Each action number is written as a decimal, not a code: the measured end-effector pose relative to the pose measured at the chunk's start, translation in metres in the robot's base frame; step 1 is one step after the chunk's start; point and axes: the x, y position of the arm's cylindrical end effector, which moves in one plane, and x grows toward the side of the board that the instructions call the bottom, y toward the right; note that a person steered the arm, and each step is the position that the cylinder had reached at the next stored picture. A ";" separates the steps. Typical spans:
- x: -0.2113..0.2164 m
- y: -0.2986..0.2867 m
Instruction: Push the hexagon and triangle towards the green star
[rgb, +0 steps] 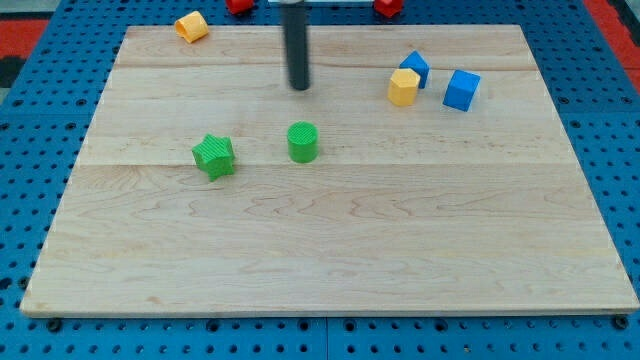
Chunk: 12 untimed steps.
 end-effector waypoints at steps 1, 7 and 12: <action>-0.070 0.081; 0.063 0.180; 0.056 0.071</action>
